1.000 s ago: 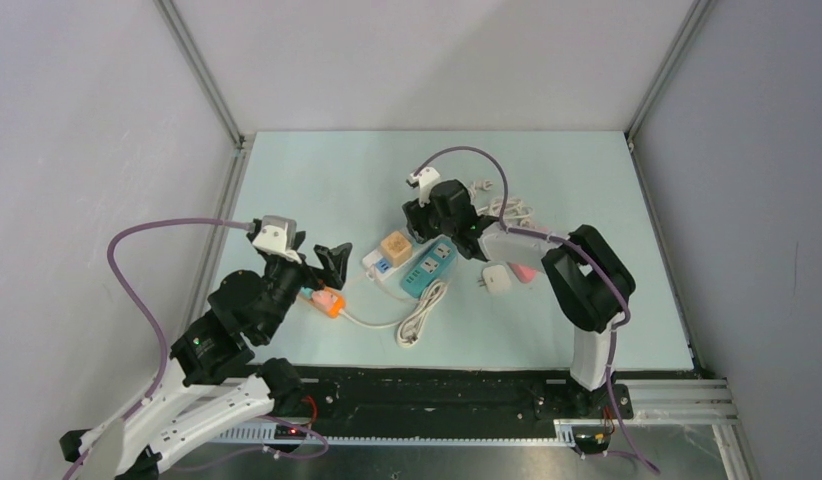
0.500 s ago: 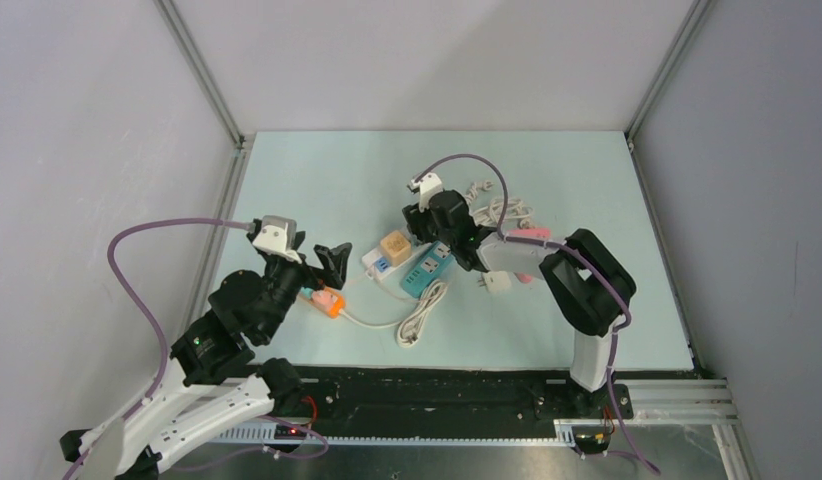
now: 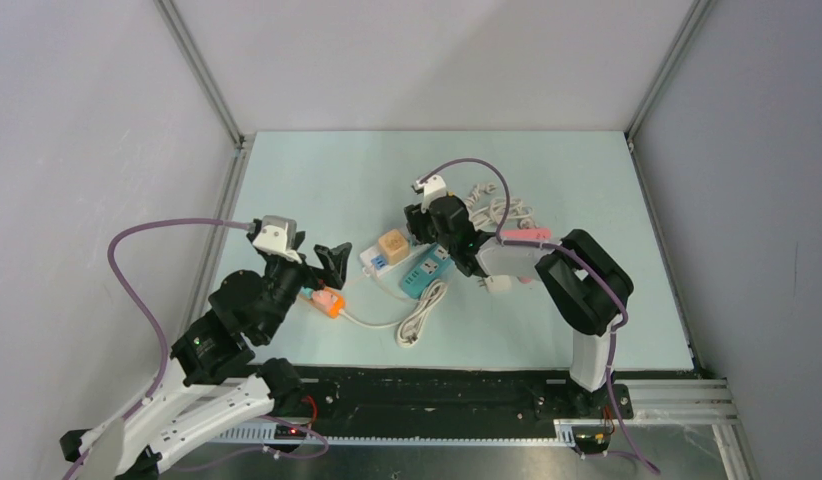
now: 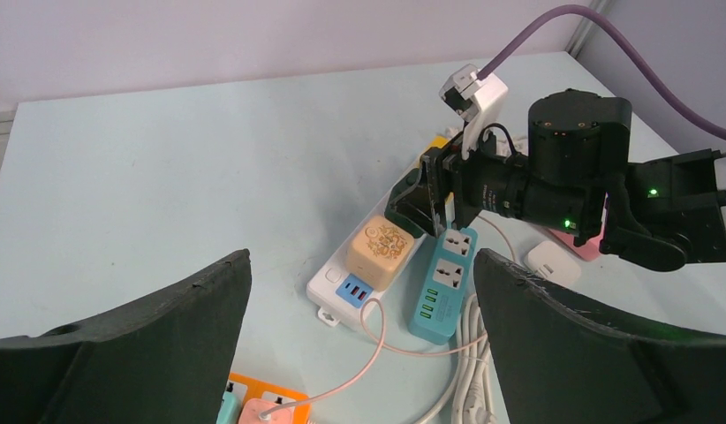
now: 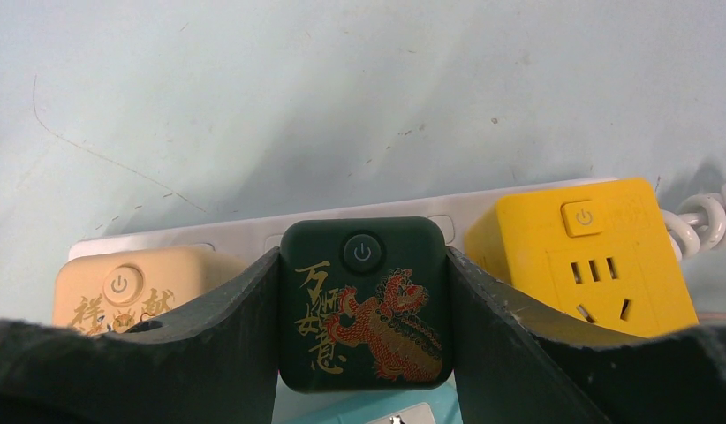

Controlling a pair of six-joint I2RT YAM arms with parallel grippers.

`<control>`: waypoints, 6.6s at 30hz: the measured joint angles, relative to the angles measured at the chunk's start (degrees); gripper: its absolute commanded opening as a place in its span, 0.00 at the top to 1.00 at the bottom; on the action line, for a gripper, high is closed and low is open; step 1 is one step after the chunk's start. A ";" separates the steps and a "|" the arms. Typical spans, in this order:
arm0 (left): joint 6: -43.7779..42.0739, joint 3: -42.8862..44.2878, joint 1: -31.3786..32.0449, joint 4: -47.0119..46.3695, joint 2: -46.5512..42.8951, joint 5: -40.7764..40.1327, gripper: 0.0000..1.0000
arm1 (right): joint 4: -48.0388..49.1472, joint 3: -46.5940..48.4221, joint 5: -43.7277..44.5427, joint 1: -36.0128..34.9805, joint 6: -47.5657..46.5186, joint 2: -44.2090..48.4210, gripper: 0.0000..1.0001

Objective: Insert the plug
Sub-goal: Insert the plug into the socket.

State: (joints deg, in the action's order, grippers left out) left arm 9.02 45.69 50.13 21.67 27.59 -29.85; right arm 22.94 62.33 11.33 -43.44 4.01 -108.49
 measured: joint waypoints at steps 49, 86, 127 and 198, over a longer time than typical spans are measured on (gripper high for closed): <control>0.02 -0.02 0.00 0.00 -0.66 0.00 0.00 | -47.52 26.47 -3.69 -0.20 7.26 -3.43 0.32; 0.02 -0.76 0.00 0.07 -0.66 -0.02 0.00 | -37.27 21.14 0.07 -1.57 8.24 -5.66 1.00; 0.04 -0.81 0.00 0.07 -1.84 0.00 0.00 | -31.52 17.42 10.29 -5.57 14.01 -4.96 0.50; 0.02 -0.81 0.00 0.09 -0.63 -0.04 0.00 | -56.59 40.06 -0.26 -1.57 13.70 -15.34 1.00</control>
State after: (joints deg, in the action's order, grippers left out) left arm 9.04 44.88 50.13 21.76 26.96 -29.89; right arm -33.65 102.39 11.07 -45.01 17.72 -123.83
